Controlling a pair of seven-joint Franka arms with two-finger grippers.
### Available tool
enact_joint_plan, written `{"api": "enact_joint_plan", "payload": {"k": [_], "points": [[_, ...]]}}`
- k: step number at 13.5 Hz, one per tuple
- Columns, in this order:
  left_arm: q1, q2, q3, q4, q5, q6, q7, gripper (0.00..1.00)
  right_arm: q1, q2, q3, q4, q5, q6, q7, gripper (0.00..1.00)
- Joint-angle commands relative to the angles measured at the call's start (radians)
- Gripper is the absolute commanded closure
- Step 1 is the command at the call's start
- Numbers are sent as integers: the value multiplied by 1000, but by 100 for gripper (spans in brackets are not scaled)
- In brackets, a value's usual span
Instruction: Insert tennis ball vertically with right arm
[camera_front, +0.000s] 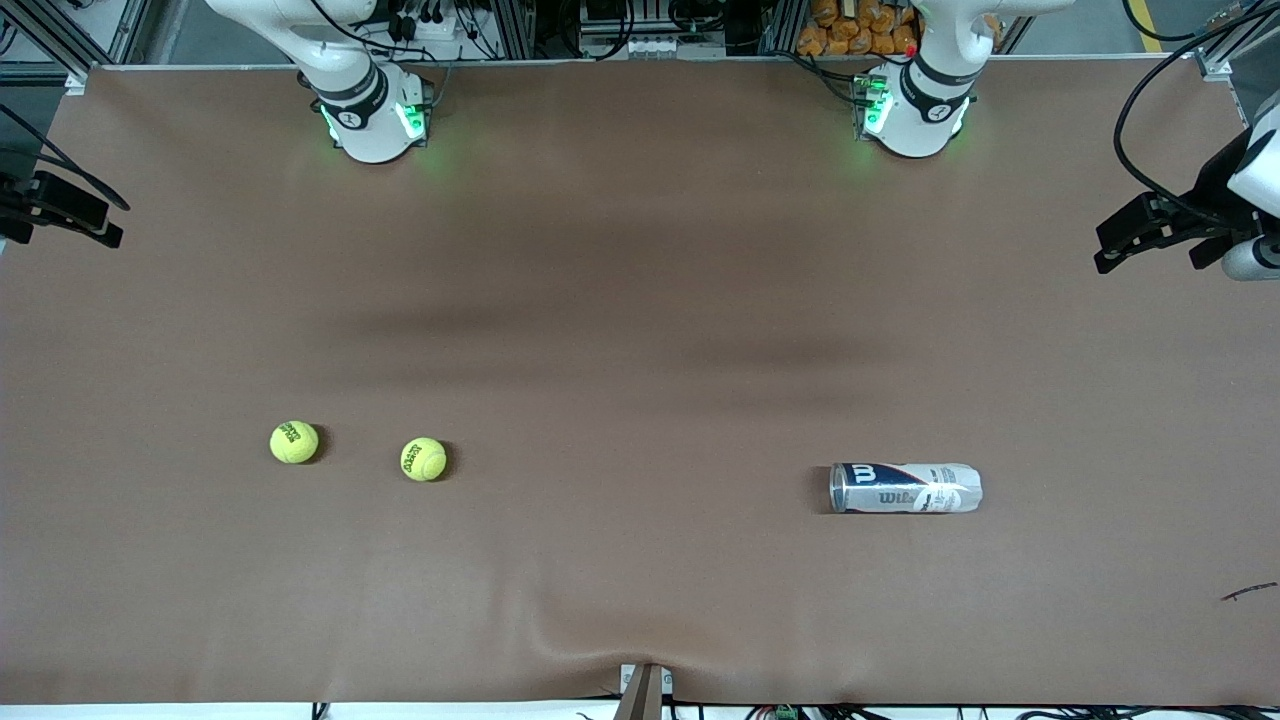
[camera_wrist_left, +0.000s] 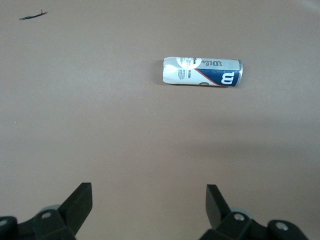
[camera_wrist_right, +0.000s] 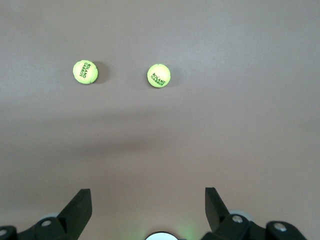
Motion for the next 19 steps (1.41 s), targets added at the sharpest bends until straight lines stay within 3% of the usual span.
{"api": "enact_joint_plan", "payload": {"k": [1, 19], "points": [[1, 12, -2, 29, -4, -26, -13, 0, -20, 9, 14, 21, -4, -7, -8, 0], [1, 19, 1, 26, -3, -43, -2, 0, -23, 10, 12, 21, -2, -10, -6, 0]]}}
